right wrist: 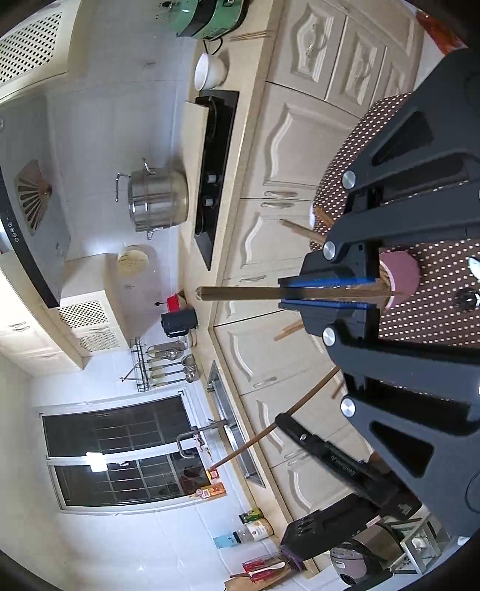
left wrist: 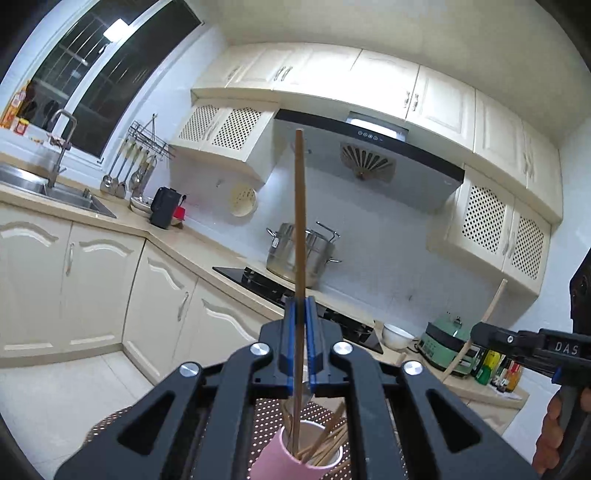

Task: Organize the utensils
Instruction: 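Lift both held chopsticks and carry them over the pink cup, then lower the chopsticks into the pink cup and open both grippers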

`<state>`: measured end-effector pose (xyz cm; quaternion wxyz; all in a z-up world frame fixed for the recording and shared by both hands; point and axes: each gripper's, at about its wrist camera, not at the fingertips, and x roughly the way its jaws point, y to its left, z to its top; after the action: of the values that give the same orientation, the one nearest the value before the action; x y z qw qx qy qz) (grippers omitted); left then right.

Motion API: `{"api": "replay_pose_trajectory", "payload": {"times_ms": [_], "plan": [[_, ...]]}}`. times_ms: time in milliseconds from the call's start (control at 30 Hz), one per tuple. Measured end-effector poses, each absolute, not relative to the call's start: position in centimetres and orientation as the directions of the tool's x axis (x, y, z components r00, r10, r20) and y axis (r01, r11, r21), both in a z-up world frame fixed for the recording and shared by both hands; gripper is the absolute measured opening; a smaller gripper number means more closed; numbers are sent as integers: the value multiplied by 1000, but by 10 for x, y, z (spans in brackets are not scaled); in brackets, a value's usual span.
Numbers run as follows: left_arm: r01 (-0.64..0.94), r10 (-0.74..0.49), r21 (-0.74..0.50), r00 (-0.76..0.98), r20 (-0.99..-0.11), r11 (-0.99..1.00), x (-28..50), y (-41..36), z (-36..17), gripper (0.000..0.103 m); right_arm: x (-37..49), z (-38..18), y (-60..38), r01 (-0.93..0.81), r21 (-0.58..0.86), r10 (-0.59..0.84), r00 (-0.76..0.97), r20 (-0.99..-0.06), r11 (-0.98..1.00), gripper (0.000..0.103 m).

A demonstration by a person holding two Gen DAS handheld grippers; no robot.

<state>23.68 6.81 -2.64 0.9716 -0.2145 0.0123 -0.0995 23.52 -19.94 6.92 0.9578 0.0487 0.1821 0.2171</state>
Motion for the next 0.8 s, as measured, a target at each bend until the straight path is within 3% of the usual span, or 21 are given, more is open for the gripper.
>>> {"api": "replay_pose_trajectory", "payload": {"times_ms": [333, 800], "plan": [[196, -232, -425, 972, -35, 884, 273, 55, -53, 5, 254, 66, -193, -385, 157, 415, 859, -298, 909, 7], [232, -266, -383, 963, -38, 894, 272, 48, -57, 5, 266, 62, -194, -379, 167, 412, 866, -283, 910, 7]]}}
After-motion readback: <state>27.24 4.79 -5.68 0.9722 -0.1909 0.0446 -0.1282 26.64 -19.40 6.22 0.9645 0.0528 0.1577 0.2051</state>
